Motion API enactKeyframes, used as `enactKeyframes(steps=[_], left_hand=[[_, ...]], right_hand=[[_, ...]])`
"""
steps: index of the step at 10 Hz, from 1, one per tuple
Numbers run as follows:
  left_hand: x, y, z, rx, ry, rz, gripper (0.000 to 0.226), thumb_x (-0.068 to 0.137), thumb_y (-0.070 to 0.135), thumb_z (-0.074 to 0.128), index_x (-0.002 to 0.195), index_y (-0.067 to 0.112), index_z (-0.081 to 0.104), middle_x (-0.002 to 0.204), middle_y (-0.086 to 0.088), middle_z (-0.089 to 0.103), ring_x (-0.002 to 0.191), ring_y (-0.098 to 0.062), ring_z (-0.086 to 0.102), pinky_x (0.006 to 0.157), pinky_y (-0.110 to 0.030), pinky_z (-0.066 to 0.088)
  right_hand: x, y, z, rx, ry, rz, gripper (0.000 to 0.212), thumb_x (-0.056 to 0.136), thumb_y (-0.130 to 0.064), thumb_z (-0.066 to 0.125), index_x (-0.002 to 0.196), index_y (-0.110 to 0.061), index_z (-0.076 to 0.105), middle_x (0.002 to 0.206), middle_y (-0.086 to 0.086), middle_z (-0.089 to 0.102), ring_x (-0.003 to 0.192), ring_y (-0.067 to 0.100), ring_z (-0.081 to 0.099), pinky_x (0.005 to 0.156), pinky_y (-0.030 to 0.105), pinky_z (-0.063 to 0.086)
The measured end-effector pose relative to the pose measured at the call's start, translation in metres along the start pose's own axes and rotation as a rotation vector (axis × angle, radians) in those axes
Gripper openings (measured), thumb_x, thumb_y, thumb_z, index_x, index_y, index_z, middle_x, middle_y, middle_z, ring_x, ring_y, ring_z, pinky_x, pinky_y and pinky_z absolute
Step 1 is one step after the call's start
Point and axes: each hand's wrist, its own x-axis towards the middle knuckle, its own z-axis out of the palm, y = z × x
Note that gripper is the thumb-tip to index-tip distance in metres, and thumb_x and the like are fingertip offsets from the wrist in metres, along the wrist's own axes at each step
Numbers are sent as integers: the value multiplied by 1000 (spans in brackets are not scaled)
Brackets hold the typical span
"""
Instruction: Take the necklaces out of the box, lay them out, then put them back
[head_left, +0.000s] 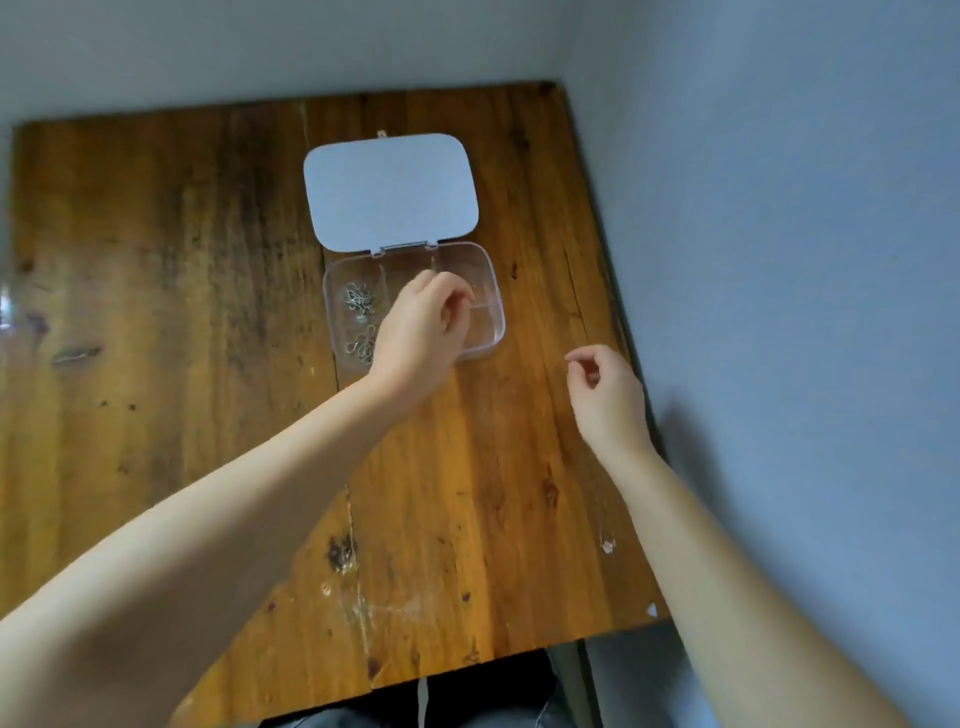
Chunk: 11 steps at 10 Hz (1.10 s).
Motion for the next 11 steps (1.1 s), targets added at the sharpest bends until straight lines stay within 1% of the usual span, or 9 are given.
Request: enactKeyframes(steps=[1, 2, 3, 5, 6, 7, 8, 9, 11], left_hand=[[17, -51, -54, -8, 261, -285, 17, 91, 16, 50, 106, 11, 57, 101, 0, 52, 90, -16, 54, 74, -21, 42], [47, -87, -75, -124, 254, -649, 42, 93, 28, 50, 132, 14, 43, 130, -7, 50, 114, -21, 51, 91, -30, 43], [82, -100, -72, -383, 107, -805, 53, 92, 24, 55, 140, 13, 36, 141, -8, 47, 125, -25, 47, 99, -36, 42], [101, -102, -72, -461, 125, -585, 34, 87, 1, 53, 120, 12, 52, 116, -3, 60, 104, -16, 57, 69, -15, 47], [84, -100, -82, -344, 102, -375, 25, 87, 3, 52, 110, 11, 56, 105, 0, 63, 99, -14, 60, 72, -17, 48], [52, -101, -93, -187, 8, -138, 24, 84, 2, 54, 101, 17, 64, 97, 6, 68, 91, -11, 63, 75, -24, 51], [22, -110, -88, -5, -141, 48, 42, 82, -10, 54, 117, 11, 63, 125, -7, 63, 121, -21, 54, 102, -34, 44], [9, -119, -80, 191, -260, 144, 53, 85, -12, 48, 133, 11, 49, 144, -8, 43, 138, -22, 31, 114, -37, 24], [-7, -114, -72, 515, -304, 146, 65, 87, -10, 41, 145, 16, 26, 156, -9, 18, 145, -23, 9, 116, -38, 9]], right_hand=[[67, -53, 28, 44, -71, -38, 27, 98, -22, 46, 124, -19, 54, 125, 3, 60, 109, 16, 57, 76, 11, 40], [124, -96, 58, 198, -198, 72, 46, 99, -28, 43, 143, -21, 32, 148, 5, 41, 133, 24, 41, 100, 36, 40], [163, -121, 79, 434, -294, 229, 60, 98, -25, 46, 149, -21, 16, 157, 8, 24, 141, 30, 28, 109, 49, 34], [171, -125, 70, 444, -190, 114, 36, 93, -10, 47, 127, -17, 54, 129, 3, 58, 117, 23, 53, 92, 39, 50], [146, -118, 47, 335, -148, -64, 18, 95, -18, 52, 108, -25, 61, 103, -13, 65, 96, 3, 61, 76, 18, 50], [112, -95, 27, 183, -185, -286, 24, 95, -11, 53, 115, -18, 65, 111, -9, 64, 101, 2, 60, 86, 9, 46], [89, -63, 29, -26, -277, -377, 37, 98, -10, 42, 133, -17, 53, 141, -1, 50, 135, 14, 37, 111, 26, 29], [77, -47, 40, -236, -306, -428, 45, 101, -14, 37, 145, -21, 35, 155, -2, 30, 145, 17, 16, 116, 43, 19], [58, -61, 38, -418, -371, -427, 64, 95, 5, 37, 150, -19, 14, 161, 0, 6, 147, 18, 0, 119, 45, 14]])
